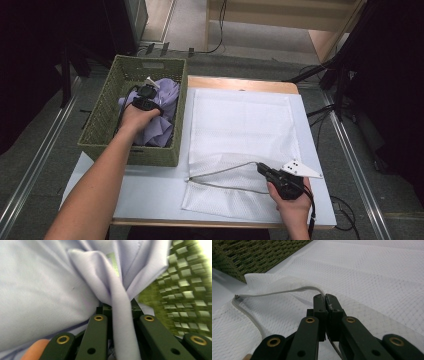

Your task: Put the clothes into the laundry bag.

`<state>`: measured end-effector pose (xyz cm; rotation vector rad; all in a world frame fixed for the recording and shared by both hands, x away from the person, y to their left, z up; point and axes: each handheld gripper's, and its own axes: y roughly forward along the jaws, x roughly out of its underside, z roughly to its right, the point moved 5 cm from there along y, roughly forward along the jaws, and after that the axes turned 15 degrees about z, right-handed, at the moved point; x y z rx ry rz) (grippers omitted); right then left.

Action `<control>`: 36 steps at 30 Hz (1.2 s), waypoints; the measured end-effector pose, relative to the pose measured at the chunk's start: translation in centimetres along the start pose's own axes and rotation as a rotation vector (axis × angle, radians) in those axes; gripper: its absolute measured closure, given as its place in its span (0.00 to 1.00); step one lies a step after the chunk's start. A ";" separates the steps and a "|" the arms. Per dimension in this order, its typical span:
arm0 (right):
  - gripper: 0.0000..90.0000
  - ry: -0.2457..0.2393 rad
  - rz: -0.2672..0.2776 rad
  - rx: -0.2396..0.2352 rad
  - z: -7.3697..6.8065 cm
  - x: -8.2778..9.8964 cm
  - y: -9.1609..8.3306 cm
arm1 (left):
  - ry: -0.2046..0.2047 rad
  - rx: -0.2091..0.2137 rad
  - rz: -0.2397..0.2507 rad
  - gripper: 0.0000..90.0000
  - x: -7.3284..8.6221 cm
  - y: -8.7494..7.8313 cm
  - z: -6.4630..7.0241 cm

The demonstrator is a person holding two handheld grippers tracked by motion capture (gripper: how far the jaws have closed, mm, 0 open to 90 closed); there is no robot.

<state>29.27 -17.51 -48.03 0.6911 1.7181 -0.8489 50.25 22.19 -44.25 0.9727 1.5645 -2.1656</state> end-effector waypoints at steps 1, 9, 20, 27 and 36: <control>0.99 0.002 0.000 -0.001 0.0 0.0 0.0 | -0.018 0.027 0.028 0.93 -0.2 -0.5 0.1; 0.99 0.000 0.000 -0.005 -0.1 -0.1 0.1 | -0.019 0.088 0.194 0.94 -1.4 -3.7 0.7; 0.99 -0.001 0.002 -0.004 -0.1 -0.1 0.0 | -0.075 0.169 0.402 0.94 -2.6 -8.2 0.4; 0.99 0.001 0.002 -0.003 -0.3 -0.1 0.1 | -0.082 0.127 0.372 0.93 -2.3 -9.2 -0.3; 0.99 0.000 0.004 -0.005 -0.2 -0.2 0.0 | -0.049 -0.178 0.052 0.53 1.9 -3.9 -5.7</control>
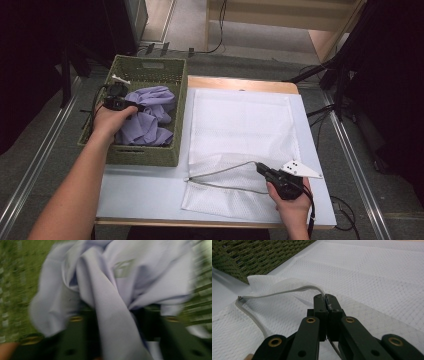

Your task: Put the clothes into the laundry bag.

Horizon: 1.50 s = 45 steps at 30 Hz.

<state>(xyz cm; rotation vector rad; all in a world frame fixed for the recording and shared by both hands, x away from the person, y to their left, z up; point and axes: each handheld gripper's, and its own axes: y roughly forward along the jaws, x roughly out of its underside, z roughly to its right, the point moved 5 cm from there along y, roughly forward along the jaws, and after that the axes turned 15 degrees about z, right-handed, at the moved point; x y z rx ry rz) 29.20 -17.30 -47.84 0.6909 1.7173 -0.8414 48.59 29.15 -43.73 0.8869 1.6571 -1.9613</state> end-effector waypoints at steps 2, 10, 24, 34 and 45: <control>0.99 0.002 -0.003 0.001 0.0 0.1 0.1 | -0.015 -0.052 -0.050 0.35 0.4 0.7 -0.5; 0.99 0.000 0.000 0.001 0.1 0.1 0.1 | -0.012 -0.145 -0.160 0.18 1.9 3.5 -1.3; 0.99 0.002 -0.003 0.002 0.0 0.1 0.1 | -0.053 0.017 -0.112 0.92 1.1 3.0 -0.3; 0.99 -0.001 -0.003 0.002 0.2 0.1 0.1 | -0.100 0.180 0.141 0.97 -1.7 -0.1 0.9; 0.99 0.001 -0.004 0.000 0.1 0.1 0.1 | -0.104 0.311 0.430 0.97 -3.7 -4.5 2.6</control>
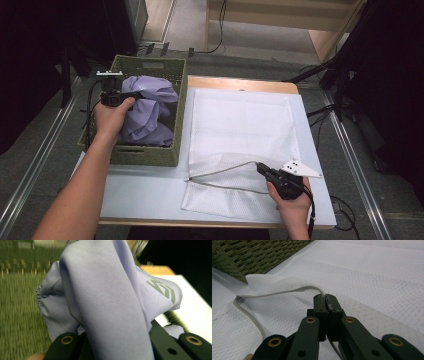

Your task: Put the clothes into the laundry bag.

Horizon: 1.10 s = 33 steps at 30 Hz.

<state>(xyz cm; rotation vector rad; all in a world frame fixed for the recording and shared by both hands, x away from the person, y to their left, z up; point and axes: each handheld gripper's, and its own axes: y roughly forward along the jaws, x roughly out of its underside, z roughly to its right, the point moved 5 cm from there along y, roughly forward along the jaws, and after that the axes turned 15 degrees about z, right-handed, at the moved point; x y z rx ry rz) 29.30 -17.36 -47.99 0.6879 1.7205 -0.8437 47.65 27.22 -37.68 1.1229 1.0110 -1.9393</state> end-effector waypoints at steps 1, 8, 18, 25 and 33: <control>0.99 0.000 0.000 0.000 0.0 0.0 0.0 | 0.003 0.009 0.022 0.97 -0.3 -0.2 0.3; 0.99 -0.002 -0.001 0.001 0.0 0.0 0.1 | -0.010 0.057 0.148 0.96 -2.4 -1.4 2.0; 0.99 -0.001 -0.001 0.000 0.0 0.0 0.1 | -0.005 0.119 0.240 0.96 -4.6 -2.7 5.3; 0.99 -0.003 0.001 -0.001 0.0 0.0 0.0 | 0.030 0.220 0.260 0.96 -5.4 -3.1 9.5; 0.99 -0.005 0.005 -0.002 0.0 -0.1 0.0 | 0.049 0.340 0.226 0.96 -4.4 -2.9 14.6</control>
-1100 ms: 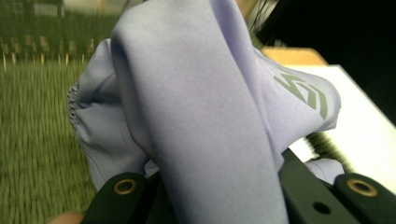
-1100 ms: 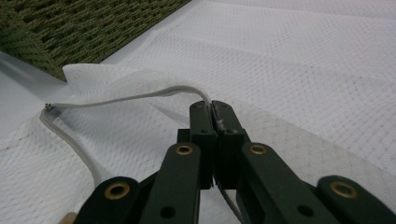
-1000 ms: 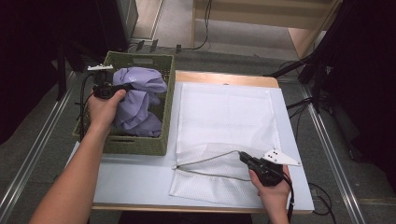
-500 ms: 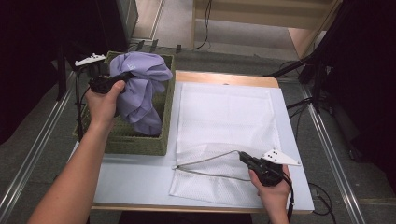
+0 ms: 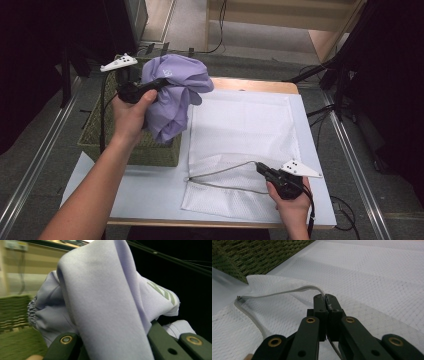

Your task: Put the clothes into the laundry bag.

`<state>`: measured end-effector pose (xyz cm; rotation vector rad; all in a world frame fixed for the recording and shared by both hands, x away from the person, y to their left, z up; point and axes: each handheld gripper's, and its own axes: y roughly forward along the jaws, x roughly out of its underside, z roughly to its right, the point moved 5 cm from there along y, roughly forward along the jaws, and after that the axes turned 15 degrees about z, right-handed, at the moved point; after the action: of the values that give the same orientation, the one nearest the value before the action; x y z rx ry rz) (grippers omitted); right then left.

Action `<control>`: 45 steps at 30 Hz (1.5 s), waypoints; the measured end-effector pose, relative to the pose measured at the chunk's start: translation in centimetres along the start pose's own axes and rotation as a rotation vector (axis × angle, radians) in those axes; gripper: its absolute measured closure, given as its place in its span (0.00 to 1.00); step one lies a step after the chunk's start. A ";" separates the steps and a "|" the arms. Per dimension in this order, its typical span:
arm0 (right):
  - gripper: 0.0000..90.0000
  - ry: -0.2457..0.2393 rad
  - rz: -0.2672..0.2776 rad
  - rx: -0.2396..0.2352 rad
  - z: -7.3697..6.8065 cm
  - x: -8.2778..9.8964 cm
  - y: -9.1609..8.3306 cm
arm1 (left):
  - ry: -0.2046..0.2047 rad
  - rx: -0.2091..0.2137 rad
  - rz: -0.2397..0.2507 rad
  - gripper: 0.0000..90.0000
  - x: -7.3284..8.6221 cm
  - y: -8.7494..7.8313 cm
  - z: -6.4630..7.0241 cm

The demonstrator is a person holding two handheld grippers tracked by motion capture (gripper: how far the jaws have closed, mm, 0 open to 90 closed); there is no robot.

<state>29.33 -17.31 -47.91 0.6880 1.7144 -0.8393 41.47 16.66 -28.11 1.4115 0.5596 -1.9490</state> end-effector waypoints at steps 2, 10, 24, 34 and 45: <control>0.99 0.005 0.000 0.001 0.0 0.0 -0.1 | 0.011 0.023 -0.010 0.96 0.2 0.3 1.2; 0.99 0.004 0.001 -0.002 0.0 -0.1 -0.1 | -0.008 0.111 -0.030 0.96 2.0 1.1 5.1; 0.99 0.007 0.005 0.002 0.2 -0.2 -0.2 | -0.110 0.223 -0.125 0.96 9.8 0.8 9.2; 0.99 0.007 0.006 0.003 0.2 -0.3 -0.1 | -0.126 0.260 -0.169 0.94 13.4 -1.1 11.5; 0.99 0.006 -0.007 0.012 0.1 -0.1 0.2 | -0.119 0.212 -0.345 0.81 22.5 -2.8 12.4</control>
<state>29.58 -17.31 -47.89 0.6932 1.7193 -0.8538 26.65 4.41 -45.37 1.3838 0.5850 -2.4105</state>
